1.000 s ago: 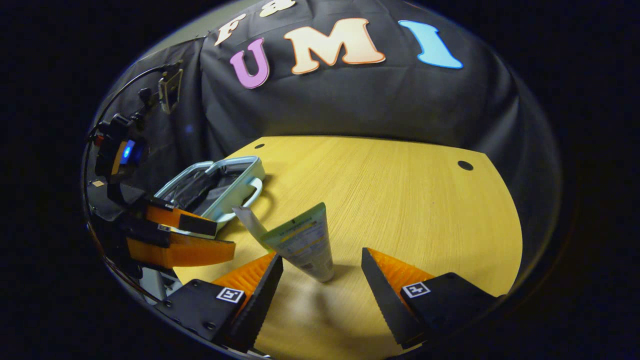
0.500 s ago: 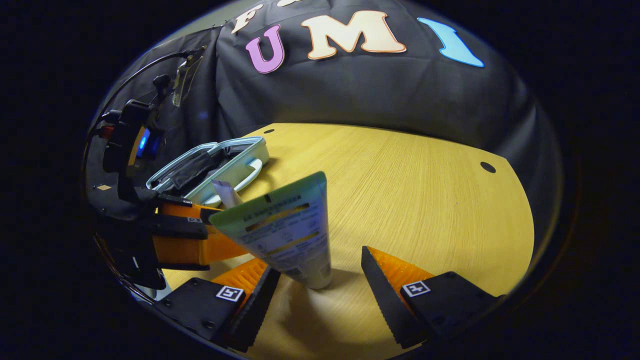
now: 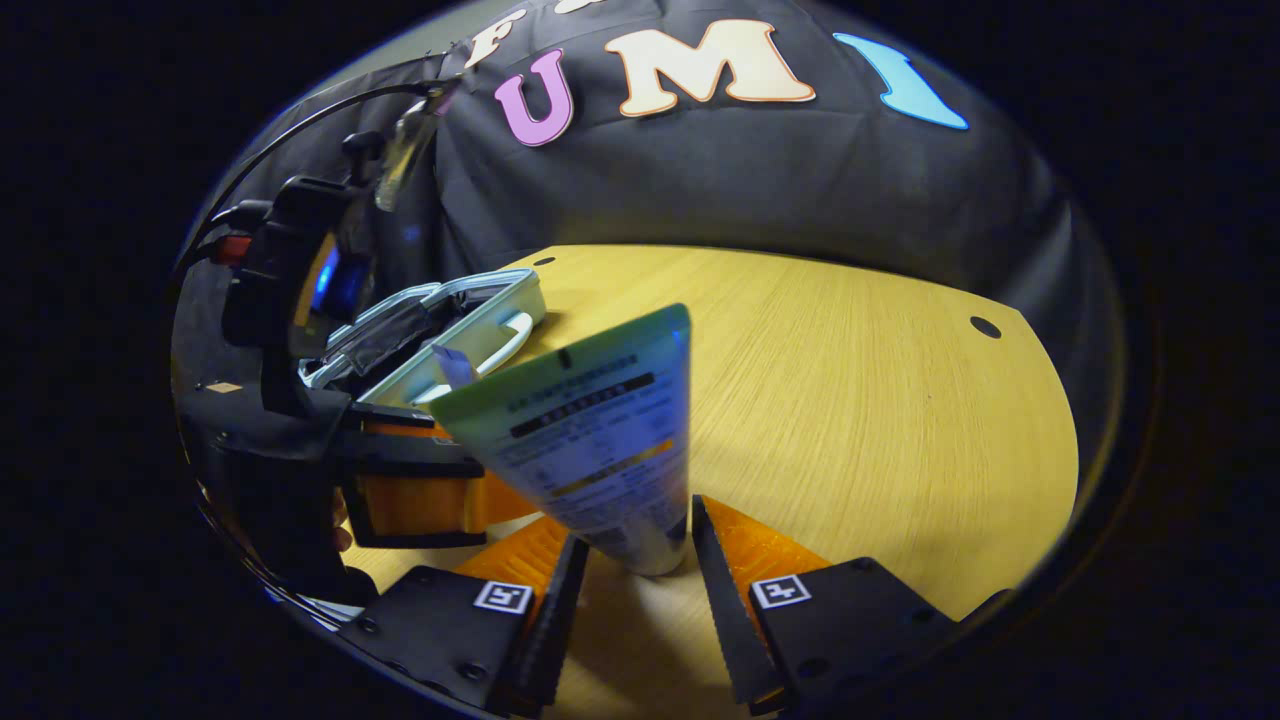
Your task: First open the suitcase, pack the skin care products into it, and then close the suitcase.
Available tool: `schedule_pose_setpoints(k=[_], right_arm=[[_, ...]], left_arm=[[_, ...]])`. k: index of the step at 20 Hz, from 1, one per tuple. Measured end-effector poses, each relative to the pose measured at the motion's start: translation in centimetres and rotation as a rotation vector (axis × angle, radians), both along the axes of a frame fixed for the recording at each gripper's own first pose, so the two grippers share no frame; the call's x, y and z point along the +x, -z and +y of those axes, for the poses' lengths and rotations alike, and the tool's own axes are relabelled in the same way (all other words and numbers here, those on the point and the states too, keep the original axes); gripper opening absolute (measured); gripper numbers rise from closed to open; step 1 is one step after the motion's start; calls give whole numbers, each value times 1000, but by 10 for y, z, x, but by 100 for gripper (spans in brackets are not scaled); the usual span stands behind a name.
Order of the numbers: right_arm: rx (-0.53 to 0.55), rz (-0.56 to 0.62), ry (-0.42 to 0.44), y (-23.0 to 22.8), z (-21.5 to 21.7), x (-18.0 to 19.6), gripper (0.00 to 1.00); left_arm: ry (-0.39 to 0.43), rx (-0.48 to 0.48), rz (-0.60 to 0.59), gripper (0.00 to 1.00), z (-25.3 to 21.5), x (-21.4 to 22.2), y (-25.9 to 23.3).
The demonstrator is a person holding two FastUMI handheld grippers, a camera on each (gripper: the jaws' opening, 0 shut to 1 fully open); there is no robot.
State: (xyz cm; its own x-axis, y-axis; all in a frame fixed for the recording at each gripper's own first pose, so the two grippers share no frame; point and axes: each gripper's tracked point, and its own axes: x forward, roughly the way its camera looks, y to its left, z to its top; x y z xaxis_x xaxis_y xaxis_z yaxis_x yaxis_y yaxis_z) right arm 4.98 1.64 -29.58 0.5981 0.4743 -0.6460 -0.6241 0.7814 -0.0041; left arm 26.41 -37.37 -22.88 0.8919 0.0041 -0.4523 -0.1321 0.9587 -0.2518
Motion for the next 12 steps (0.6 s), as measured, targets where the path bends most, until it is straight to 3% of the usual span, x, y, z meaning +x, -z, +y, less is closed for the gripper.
schedule_pose_setpoints(k=[2, 3, 4, 8, 12], right_arm=[[-14, -25, -13, 1, 0, 2, 59], [-14, -27, -14, 1, -1, 0, 58], [-14, -27, -13, 0, -2, 0, 56], [-16, -28, -1, 0, -2, 3, 50], [-4, 9, 31, -4, -10, 0, 50]], left_arm=[[3, -3, 8, 43, -1, 3, 3], [11, -23, 5, 24, -5, 1, -4], [17, -35, 1, 29, -7, 4, 2], [31, -58, 13, 24, -10, -1, -1], [23, -77, 55, 24, -7, -19, -17]])
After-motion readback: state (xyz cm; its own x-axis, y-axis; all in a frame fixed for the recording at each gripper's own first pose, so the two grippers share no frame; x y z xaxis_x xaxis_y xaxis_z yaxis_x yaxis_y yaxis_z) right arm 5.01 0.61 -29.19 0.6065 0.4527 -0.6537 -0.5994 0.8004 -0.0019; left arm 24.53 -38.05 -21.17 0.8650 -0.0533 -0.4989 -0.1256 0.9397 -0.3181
